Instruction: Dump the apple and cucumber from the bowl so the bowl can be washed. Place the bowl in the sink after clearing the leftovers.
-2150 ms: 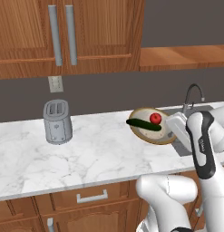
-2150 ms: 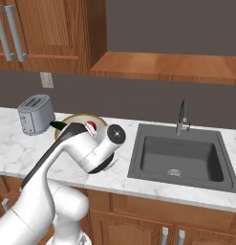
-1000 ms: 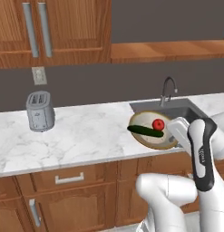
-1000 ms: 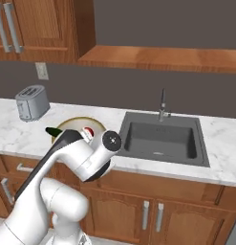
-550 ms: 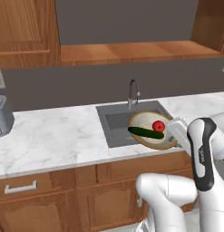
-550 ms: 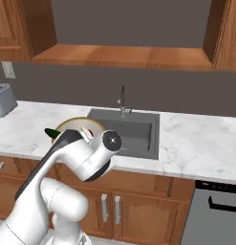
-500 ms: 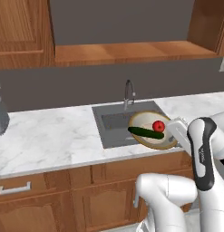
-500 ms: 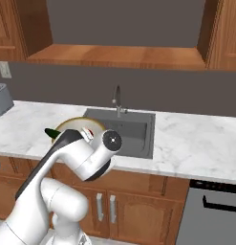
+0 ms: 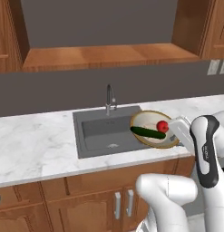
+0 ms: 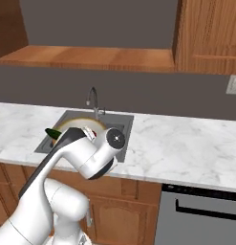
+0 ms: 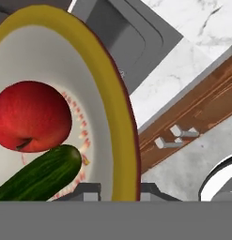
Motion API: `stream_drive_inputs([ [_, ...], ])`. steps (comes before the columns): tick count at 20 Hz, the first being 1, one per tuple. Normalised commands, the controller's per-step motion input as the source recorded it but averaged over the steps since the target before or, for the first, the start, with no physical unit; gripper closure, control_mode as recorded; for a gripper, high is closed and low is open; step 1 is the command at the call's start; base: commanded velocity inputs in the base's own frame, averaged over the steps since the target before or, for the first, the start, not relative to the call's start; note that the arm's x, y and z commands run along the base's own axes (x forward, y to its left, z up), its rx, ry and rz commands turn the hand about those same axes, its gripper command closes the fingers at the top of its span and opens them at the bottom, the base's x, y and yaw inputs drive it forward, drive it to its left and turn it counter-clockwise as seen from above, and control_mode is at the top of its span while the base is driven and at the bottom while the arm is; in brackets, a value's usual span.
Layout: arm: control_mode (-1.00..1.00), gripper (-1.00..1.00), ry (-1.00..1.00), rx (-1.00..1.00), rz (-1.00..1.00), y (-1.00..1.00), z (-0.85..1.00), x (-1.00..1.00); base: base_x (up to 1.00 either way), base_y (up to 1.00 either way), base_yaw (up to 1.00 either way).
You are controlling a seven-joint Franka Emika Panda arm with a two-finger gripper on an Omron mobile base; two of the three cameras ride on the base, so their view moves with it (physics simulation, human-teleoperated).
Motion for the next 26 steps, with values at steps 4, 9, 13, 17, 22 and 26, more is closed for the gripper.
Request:
stream_drive_inputs([
  [4, 1.0, 1.0, 0.0, 0.0, 0.0, 0.0, 0.0, 0.0, 0.56, -0.29, 0.0],
  [9, 1.0, 1.0, 0.0, 0.0, 0.0, 0.0, 0.0, 0.0, 0.16, -0.43, 0.0],
  [13, 1.0, 1.0, 0.0, 0.0, 0.0, 0.0, 0.0, 0.0, 0.3, -0.35, 0.0],
  [17, 1.0, 1.0, 0.0, 0.0, 0.0, 0.0, 0.0, 0.0, 0.42, -0.26, 0.0],
  [22, 1.0, 1.0, 0.0, 0.0, 0.0, 0.0, 0.0, 0.0, 0.4, -0.14, 0.0],
  [26, 1.0, 1.0, 0.0, 0.0, 0.0, 0.0, 0.0, 0.0, 0.31, -0.08, 0.0],
])
